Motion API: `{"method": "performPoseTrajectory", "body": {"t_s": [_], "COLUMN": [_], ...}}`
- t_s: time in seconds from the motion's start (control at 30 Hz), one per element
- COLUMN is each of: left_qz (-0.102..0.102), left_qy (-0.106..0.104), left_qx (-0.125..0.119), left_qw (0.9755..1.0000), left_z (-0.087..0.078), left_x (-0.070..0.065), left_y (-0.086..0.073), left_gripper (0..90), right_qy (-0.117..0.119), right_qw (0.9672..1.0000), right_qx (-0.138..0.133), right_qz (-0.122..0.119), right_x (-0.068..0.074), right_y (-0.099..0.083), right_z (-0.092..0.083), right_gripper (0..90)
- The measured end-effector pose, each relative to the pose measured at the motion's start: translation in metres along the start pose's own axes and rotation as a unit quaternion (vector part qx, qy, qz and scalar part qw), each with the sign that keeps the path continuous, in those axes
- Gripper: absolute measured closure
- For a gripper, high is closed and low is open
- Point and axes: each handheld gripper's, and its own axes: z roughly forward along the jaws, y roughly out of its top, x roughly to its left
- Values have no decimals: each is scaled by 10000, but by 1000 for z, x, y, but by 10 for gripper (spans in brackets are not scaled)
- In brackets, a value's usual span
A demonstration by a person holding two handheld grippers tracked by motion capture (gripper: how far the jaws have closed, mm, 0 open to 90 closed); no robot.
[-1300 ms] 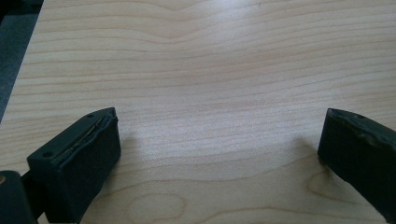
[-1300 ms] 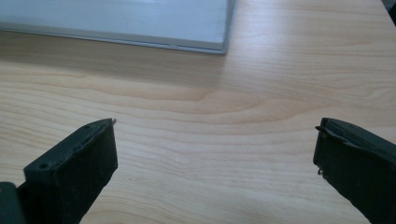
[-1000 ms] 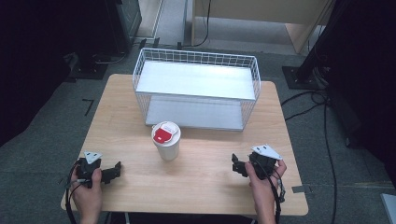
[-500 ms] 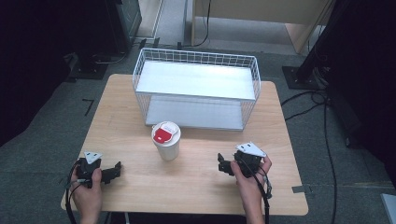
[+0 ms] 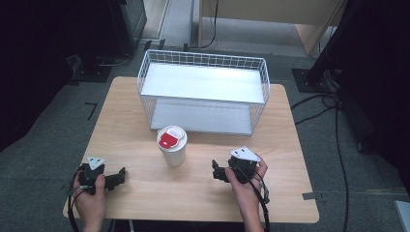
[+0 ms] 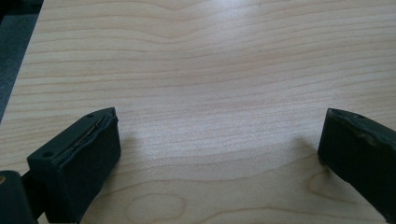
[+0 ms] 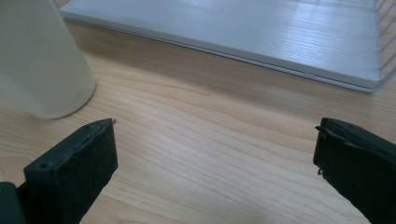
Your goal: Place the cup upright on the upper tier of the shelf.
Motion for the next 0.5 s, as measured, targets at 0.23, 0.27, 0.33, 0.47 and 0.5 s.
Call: {"method": "performPoseTrajectory", "body": {"t_s": [0.23, 0.27, 0.33, 0.47, 0.5], "left_qz": [-8, -7, -8, -6, -9], "left_qy": [-4, -3, -3, -4, -5], "left_qx": [1, 2, 1, 2, -1], "left_qw": [10000, 10000, 10000, 10000, 10000], "left_z": [0, 0, 0, 0, 0], "left_x": [0, 0, 0, 0, 0], "left_y": [0, 0, 0, 0, 0], "left_gripper": [0, 0, 0, 0, 0], "right_qy": [122, 151, 199, 293, 313], "right_qw": [9999, 9999, 9998, 9995, 9994], "right_qx": [-33, -27, -35, -24, -30], "right_qz": [-67, -65, -86, -113, -129], "right_x": [14, 16, 21, 30, 32], "right_y": [3, 4, 4, 5, 5], "right_z": [5, 6, 8, 11, 13], "right_gripper": [0, 0, 0, 0, 0]}}
